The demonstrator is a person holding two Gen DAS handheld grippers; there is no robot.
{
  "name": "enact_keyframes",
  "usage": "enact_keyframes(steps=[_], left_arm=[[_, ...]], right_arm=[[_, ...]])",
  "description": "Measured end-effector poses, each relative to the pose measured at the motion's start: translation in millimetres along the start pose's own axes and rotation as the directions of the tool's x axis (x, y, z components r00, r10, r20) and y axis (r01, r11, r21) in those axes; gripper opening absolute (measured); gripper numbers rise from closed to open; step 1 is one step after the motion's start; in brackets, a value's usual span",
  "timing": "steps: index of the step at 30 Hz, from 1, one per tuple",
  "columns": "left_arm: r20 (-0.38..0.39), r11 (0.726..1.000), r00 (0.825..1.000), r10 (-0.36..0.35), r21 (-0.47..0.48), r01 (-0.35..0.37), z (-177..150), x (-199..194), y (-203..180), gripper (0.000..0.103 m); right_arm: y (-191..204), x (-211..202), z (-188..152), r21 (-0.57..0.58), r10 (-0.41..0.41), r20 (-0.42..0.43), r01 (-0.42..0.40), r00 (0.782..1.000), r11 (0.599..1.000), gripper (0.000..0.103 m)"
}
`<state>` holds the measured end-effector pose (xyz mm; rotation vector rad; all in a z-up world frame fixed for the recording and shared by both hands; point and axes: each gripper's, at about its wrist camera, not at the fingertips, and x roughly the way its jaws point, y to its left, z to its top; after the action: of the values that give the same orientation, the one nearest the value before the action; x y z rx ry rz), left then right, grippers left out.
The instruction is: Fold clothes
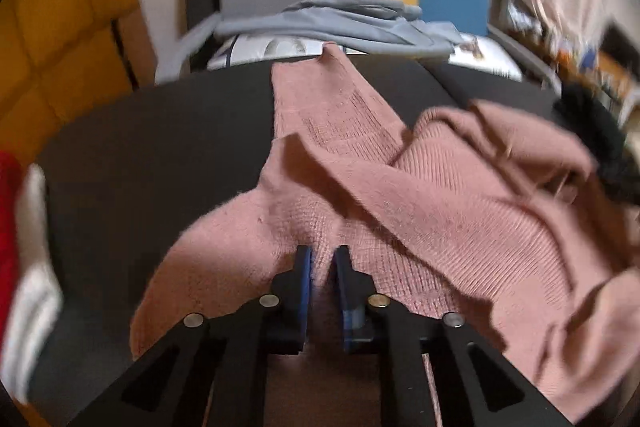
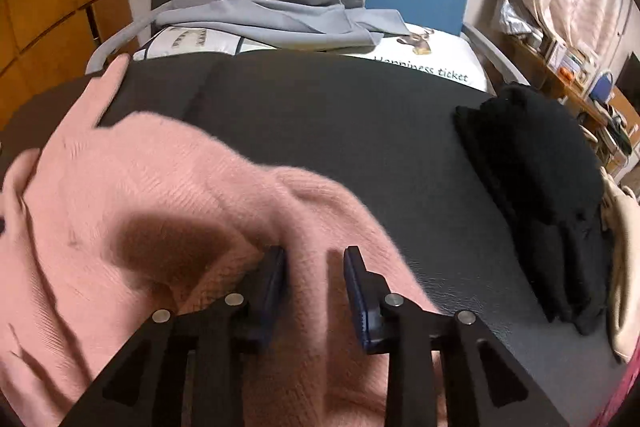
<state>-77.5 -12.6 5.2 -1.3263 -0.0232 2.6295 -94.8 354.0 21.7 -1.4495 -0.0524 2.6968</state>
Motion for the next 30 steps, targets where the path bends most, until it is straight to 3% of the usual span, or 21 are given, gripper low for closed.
enact_keyframes(steps=[1, 2, 4, 6, 10, 13, 15, 17, 19, 20, 25, 30], left_arm=[[0.002, 0.998, 1.000, -0.023, -0.052, 0.023, 3.2, -4.9, 9.1, 0.034], [0.013, 0.996, 1.000, -0.026, -0.089, 0.027, 7.1, -8.5, 16.1, 0.056], [0.053, 0.991, 0.999, -0.013, -0.129, 0.020, 16.6, -14.3, 27.1, 0.079], [0.087, 0.990, 0.996, 0.002, -0.141, 0.010, 29.0, -15.7, 30.6, 0.081], [0.006, 0.996, 1.000, -0.024, -0.082, 0.024, 54.8, 7.9, 5.4, 0.091], [-0.050, 1.000, 0.999, 0.017, 0.017, -0.016, 56.8, 29.4, -24.1, 0.091], [-0.070, 0.992, 0.994, 0.087, 0.096, -0.080, 49.0, 44.9, -38.2, 0.091], [-0.037, 0.985, 0.992, 0.119, 0.132, -0.113, 35.4, 52.3, -42.6, 0.092], [0.010, 0.990, 0.995, 0.102, 0.102, -0.103, 26.0, 49.5, -37.3, 0.093], [0.016, 0.992, 0.996, 0.092, 0.083, -0.093, 24.1, 48.9, -33.3, 0.093], [0.030, 0.997, 0.997, 0.071, 0.008, -0.071, 16.2, 48.5, -22.1, 0.097], [0.071, 0.995, 0.994, 0.086, 0.042, -0.089, 14.5, 47.5, -31.7, 0.103]], right_arm=[[-2.0, -7.9, 2.3, 0.017, 0.002, 0.013, -0.002, 1.000, 1.000, 0.031], [-4.0, -20.4, 5.3, 0.042, 0.023, 0.038, -0.024, 0.999, 0.999, 0.031], [1.3, -38.2, 10.3, 0.039, 0.119, 0.082, -0.123, 0.989, 0.992, 0.038], [21.7, -50.8, 14.4, -0.020, 0.177, 0.084, -0.176, 0.981, 0.984, 0.050], [74.4, -38.2, 25.7, -0.202, 0.184, 0.007, -0.178, 0.983, 0.963, 0.052], [116.6, -8.6, 21.8, -0.363, 0.051, -0.055, -0.068, 0.997, 0.929, 0.052], [139.3, 8.6, 12.1, -0.462, -0.066, -0.052, 0.035, 0.996, 0.886, 0.052], [146.7, 18.7, 7.7, -0.505, -0.113, -0.006, 0.095, 0.994, 0.858, 0.050], [142.5, 18.2, 11.7, -0.473, -0.094, 0.029, 0.097, 0.995, 0.876, 0.017], [136.8, 16.6, 17.6, -0.445, -0.090, 0.032, 0.095, 0.995, 0.891, 0.013], [77.2, -29.6, 59.6, -0.200, -0.013, 0.175, 0.048, 0.984, 0.979, 0.010], [22.7, -80.7, 71.7, -0.025, 0.084, 0.251, -0.080, 0.964, 0.996, 0.010]])
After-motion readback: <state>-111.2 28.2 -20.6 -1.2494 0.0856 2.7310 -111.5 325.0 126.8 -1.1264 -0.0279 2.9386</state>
